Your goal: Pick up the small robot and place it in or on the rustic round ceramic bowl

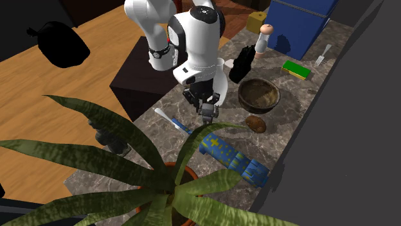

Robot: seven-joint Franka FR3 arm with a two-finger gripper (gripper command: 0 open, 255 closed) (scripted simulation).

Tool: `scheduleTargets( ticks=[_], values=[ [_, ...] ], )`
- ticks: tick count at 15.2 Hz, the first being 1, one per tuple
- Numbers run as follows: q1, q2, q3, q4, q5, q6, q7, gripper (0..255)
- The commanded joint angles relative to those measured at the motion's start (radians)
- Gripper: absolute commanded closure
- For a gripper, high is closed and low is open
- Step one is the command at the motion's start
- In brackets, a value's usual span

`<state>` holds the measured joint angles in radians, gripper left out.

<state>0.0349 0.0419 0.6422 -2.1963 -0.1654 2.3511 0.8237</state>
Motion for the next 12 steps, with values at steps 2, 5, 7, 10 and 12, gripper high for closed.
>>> scheduleTargets(
  ticks=[2,5,7,10,12],
  values=[
    [-0.003,-0.028,0.001,0.016,0.029,-0.036,-0.023,255],
    [-0.004,-0.051,0.000,0.036,0.052,-0.073,-0.042,255],
    [-0.004,-0.065,-0.001,0.050,0.065,-0.099,-0.053,255],
    [-0.004,-0.085,-0.003,0.074,0.083,-0.137,-0.068,255],
    [-0.005,-0.097,-0.004,0.091,0.093,-0.162,-0.077,255]
  ],
)
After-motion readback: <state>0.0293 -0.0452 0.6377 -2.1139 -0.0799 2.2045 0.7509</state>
